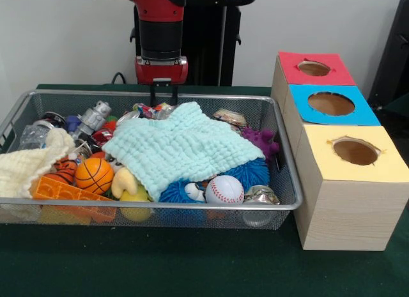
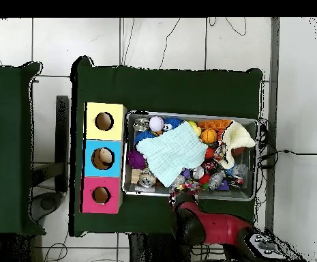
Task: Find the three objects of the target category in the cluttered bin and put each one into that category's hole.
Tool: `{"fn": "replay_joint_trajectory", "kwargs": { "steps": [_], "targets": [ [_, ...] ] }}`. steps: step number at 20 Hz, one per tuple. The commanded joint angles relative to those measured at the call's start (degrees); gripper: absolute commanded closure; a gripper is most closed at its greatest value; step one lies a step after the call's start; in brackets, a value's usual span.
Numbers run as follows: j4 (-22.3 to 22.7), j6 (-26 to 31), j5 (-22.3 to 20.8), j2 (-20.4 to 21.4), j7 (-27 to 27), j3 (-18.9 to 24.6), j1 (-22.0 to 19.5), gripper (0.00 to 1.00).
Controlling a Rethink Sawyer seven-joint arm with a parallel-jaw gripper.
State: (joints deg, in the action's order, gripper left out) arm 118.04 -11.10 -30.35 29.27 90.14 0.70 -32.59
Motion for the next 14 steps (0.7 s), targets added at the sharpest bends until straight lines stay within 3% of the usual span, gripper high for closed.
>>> {"fn": "replay_joint_trajectory", "kwargs": {
  "steps": [1, 10, 14],
  "targets": [
    [-1.1, -3.1, -2.2, -3.1, 8.2, 4.1, 0.4, 1.00],
    [-1.5, -2.6, -2.8, -3.0, 8.0, 7.3, -1.5, 1.00],
    [0.6, 3.8, 0.7, 4.3, 8.1, 8.6, -0.4, 1.00]
  ]
}}
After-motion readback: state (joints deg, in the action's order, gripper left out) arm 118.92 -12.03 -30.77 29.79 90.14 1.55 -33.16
